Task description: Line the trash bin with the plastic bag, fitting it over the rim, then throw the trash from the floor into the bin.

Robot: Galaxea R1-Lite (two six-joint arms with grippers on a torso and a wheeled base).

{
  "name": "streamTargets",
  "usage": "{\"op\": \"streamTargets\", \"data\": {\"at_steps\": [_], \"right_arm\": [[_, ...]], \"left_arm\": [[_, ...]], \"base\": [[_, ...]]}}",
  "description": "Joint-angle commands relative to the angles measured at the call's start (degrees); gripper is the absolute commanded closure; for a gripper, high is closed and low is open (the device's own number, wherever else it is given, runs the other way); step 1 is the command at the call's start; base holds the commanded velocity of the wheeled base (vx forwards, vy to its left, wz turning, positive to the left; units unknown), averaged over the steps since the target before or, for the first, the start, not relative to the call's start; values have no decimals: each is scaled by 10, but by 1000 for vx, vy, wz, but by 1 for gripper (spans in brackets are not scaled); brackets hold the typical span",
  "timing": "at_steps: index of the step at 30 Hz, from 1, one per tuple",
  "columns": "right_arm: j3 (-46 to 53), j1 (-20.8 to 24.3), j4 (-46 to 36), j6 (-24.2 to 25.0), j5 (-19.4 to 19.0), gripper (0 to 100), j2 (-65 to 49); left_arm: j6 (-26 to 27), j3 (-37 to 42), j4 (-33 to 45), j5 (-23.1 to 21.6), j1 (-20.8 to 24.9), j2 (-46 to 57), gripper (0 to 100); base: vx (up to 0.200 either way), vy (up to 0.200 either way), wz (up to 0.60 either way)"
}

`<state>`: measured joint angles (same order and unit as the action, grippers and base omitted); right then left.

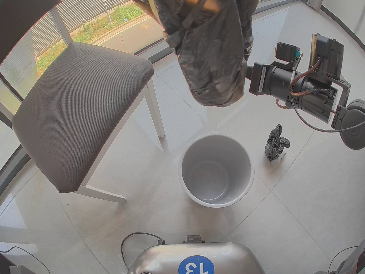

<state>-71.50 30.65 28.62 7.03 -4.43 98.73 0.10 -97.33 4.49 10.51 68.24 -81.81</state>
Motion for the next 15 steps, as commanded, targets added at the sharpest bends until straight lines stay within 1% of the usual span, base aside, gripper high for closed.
{"op": "streamTargets", "data": {"at_steps": [1,4,8,11,15], "right_arm": [[0,1,-1,1,3,100,-2],[12,1,-3,1,8,100,-6],[53,-2,-9,-1,21,100,-42],[102,-6,-49,-4,42,100,-92],[144,-7,-141,-5,49,100,-161]], "left_arm": [[0,0,0,0,-1,-2,100],[-4,4,0,0,-5,-3,100],[-28,19,4,8,-15,-8,100],[-46,56,5,8,-62,-13,100],[-61,101,6,8,-105,-28,100]], "base": [[0,0,0],[0,0,0],[0,0,0],[0,0,0],[0,0,0]]}}
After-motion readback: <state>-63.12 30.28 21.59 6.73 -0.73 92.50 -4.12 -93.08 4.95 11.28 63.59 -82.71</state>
